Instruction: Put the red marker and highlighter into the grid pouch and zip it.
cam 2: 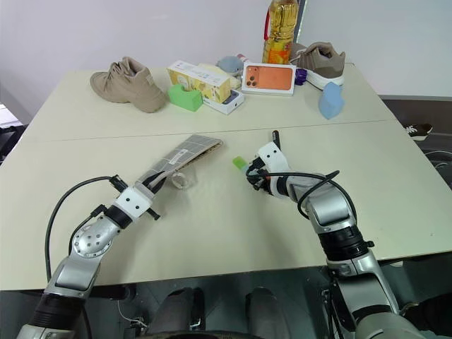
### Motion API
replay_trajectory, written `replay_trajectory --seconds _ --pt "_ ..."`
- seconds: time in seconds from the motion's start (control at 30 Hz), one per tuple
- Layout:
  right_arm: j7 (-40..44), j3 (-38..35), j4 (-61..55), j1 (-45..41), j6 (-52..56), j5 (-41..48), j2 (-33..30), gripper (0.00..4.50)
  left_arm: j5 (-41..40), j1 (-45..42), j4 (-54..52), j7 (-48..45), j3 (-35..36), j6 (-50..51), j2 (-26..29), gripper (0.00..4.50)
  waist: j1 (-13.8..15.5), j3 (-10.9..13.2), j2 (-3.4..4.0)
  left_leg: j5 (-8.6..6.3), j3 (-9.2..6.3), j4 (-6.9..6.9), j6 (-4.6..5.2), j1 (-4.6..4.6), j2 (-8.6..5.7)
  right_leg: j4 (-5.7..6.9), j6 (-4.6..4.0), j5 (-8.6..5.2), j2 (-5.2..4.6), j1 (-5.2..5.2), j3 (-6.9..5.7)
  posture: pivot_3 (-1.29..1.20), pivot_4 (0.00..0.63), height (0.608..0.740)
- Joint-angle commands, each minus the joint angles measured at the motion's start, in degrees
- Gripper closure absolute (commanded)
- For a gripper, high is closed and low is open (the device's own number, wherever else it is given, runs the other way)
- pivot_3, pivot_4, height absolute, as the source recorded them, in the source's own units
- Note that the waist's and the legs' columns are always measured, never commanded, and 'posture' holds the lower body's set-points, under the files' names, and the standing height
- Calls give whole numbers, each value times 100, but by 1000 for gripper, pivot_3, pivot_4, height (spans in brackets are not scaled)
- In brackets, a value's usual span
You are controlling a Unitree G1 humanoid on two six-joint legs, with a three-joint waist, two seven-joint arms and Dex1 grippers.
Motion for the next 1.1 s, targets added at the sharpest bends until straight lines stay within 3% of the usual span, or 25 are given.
replay_trajectory --seconds 0.03,0.2,1.1 --pt "428 305 -781 -50 -1141 -374 -505 3615 -171 -17 -34 -39 67 -104 11 4500 5 2 2 0 1 0 0 -1 -1 -1 0 0 -1 -1 0 0 150 740" --pt "900 444 -1147 -131 -1948 -588 -1036 3615 -406 -62 -101 -258 18 -140 14 4500 7 4 0 0 1 1 0 -3 -3 -4 2 -1 0 -1 -2 0 150 740" --pt "945 470 -1105 -125 -1547 -619 -705 3615 -626 -47 -500 -568 -100 25 -239 4500 19 4 -1 0 -1 6 0 0 0 1 2 -1 3 3 0 0 150 740"
